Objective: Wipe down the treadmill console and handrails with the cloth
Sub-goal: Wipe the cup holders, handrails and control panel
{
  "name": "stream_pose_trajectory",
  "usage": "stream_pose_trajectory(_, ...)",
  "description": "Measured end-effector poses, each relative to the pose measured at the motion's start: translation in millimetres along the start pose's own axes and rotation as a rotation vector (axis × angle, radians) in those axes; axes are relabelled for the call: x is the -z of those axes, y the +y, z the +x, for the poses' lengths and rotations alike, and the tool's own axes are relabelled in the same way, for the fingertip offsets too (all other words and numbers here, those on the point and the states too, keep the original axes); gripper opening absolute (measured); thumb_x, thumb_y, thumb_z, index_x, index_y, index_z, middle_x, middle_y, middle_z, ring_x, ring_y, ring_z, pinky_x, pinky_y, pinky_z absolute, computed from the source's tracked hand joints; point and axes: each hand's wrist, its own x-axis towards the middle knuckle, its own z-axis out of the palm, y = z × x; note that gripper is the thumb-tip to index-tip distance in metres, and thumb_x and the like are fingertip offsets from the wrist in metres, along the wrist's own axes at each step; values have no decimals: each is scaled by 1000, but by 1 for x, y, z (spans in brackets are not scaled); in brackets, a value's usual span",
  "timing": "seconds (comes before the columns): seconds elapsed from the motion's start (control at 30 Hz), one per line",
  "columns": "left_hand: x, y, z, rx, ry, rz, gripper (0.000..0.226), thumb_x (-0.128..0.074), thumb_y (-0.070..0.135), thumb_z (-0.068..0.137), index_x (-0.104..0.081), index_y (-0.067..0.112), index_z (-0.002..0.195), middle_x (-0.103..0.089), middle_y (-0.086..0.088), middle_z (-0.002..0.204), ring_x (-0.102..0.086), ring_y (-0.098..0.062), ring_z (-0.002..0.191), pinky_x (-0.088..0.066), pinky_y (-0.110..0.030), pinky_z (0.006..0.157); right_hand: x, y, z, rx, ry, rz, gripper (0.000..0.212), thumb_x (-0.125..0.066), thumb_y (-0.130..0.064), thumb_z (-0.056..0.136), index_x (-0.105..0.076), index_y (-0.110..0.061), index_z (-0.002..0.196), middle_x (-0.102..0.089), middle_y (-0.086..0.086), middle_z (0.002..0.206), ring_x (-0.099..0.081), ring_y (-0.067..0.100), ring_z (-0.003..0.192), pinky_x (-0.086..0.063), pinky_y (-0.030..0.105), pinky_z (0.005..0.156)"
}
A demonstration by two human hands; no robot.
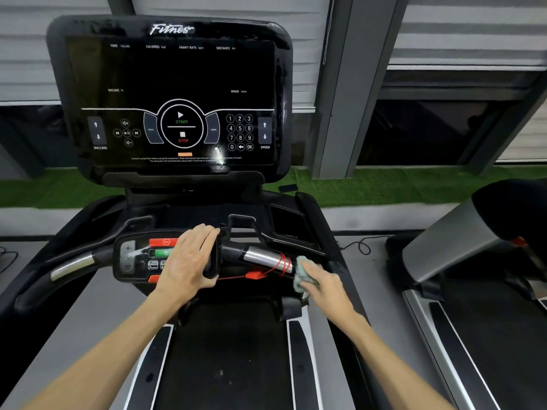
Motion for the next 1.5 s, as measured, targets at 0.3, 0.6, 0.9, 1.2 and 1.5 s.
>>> stream_pose_trajectory(0.3, -1, 2, -1, 24, -31, 21, 101, -91, 29, 47, -48, -1, 132, -54, -15, 127, -50, -34, 123, -42, -46, 105, -39, -64, 37, 378, -100, -291, 54, -51, -3, 88, -39, -9, 141, -44, 7, 141, -41, 25, 129, -38, 43, 105)
stream_pose_trajectory(0.6, -6, -4, -1, 10, -40, 12, 100, -88, 30, 49, -46, 0, 135, -51, -12, 130, -47, -31, 126, -39, -43, 108, -65, -91, 50, 513, -84, -389, 65, -54, 9, 79, -43, -7, 140, -42, 13, 147, -36, 29, 138, -32, 46, 113)
stream_pose_trajectory(0.9, -5, -3, -1, 18, -31, 16, 100, -87, 32, 49, -47, 0, 135, -52, -13, 130, -47, -30, 125, -39, -43, 108, -50, -133, 79, 312, -132, -235, 26, -52, -1, 83, -59, -9, 107, -66, 5, 94, -59, 28, 84, -48, 39, 74)
stream_pose_trajectory(1.2, -3, -2, -1, 21, -43, 13, 102, -88, 35, 47, -46, 2, 134, -53, -12, 128, -48, -30, 124, -40, -42, 107, -48, -115, 68, 486, -144, -263, 48, -52, 8, 77, -64, -5, 122, -60, 13, 131, -53, 32, 123, -44, 43, 102)
stream_pose_trajectory(1.5, 4, -10, -12, 29, -99, 78, 127, -84, 61, 50, -30, 1, 148, -37, -13, 152, -34, -32, 141, -35, -47, 112, -46, -138, 70, -93, 136, 382, 47, -64, -2, 88, -55, -10, 134, -63, 1, 124, -56, 5, 115, -41, 8, 98)
